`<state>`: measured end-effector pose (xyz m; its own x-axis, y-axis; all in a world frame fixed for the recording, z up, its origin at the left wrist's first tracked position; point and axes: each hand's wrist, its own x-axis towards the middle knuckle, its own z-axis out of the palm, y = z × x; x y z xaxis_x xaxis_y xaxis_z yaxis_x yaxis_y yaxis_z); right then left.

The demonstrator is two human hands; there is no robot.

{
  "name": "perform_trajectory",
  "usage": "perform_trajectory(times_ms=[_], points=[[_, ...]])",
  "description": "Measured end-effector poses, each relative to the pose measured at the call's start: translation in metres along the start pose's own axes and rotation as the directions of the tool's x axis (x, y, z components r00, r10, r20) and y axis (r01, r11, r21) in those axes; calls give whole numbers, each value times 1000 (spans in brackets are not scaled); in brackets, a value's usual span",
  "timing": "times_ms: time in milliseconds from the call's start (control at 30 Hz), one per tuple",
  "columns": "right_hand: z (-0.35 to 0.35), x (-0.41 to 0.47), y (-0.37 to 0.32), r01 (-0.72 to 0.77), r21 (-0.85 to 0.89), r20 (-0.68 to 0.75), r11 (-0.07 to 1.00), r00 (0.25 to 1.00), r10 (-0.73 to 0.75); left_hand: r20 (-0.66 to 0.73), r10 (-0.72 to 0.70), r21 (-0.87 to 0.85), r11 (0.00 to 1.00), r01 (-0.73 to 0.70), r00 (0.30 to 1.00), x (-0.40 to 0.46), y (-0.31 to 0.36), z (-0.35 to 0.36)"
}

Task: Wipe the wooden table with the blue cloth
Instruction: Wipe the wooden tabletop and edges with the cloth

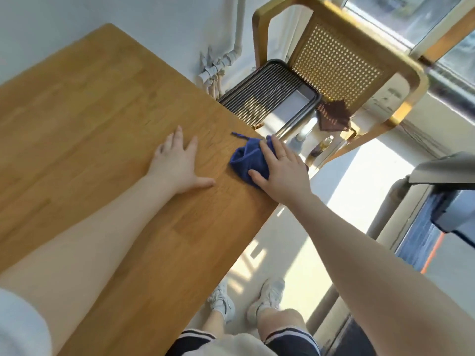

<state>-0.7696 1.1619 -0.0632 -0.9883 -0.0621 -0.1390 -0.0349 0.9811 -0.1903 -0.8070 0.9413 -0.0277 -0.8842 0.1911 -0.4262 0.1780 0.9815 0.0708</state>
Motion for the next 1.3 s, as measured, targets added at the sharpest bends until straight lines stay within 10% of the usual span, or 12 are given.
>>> perform_trajectory(times_ms=[500, 700, 1067, 1300], points=[[-18, 74, 29, 555, 111, 210, 824, 798, -565, 81, -114, -150, 981, 125, 990, 3, 8, -4], [-17, 95, 15, 592, 237, 133, 771, 766, -629, 157, -267, -387, 869, 308, 951, 10, 22, -9], [-14, 108, 36, 521, 436, 245, 734, 716, -654, 118, -480, -241, 835, 494, 869, 25, 57, -9], [-9, 134, 6, 331, 637, 127, 697, 846, -518, 74, -459, -136, 875, 465, 885, 19, 56, -12]])
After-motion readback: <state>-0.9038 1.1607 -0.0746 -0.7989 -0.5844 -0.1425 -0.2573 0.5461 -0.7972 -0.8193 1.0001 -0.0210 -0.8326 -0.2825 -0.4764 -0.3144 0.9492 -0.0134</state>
